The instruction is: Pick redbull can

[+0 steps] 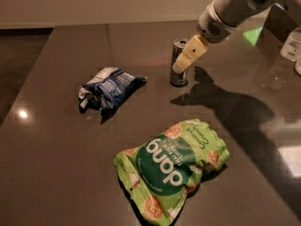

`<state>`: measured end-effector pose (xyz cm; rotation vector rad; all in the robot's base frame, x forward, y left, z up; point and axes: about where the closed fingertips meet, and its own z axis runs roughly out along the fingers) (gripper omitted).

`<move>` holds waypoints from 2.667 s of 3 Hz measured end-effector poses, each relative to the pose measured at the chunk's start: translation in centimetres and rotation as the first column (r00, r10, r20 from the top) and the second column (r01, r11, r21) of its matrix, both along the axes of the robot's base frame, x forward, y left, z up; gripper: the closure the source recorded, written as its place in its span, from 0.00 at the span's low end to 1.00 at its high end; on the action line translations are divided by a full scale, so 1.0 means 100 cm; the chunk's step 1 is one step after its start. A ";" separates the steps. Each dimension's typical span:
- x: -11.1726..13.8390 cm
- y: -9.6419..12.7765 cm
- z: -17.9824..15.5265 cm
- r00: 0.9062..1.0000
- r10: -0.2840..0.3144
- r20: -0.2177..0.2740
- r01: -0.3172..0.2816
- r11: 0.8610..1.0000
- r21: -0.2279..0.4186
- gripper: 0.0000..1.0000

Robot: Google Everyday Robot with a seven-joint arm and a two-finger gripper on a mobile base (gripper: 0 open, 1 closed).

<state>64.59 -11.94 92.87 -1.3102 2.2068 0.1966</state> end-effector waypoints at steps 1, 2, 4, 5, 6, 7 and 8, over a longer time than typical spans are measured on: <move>0.006 0.010 0.002 1.000 0.010 0.004 -0.010 1.000 -0.015 0.15; 0.007 0.017 0.003 1.000 0.029 0.004 -0.029 0.999 -0.020 0.38; -0.003 0.030 0.022 0.994 0.109 0.009 -0.110 0.994 0.016 0.84; -0.022 0.046 0.066 0.974 0.217 0.068 -0.220 0.975 0.036 1.00; -0.037 0.056 0.095 0.951 0.290 0.103 -0.296 0.955 0.038 1.00; -0.052 0.061 0.099 0.940 0.327 0.101 -0.334 0.940 0.071 1.00; -0.052 0.061 0.099 0.940 0.327 0.101 -0.334 0.940 0.071 1.00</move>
Offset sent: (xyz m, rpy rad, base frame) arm 0.0050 0.0249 0.0082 -0.0187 -0.0077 0.0632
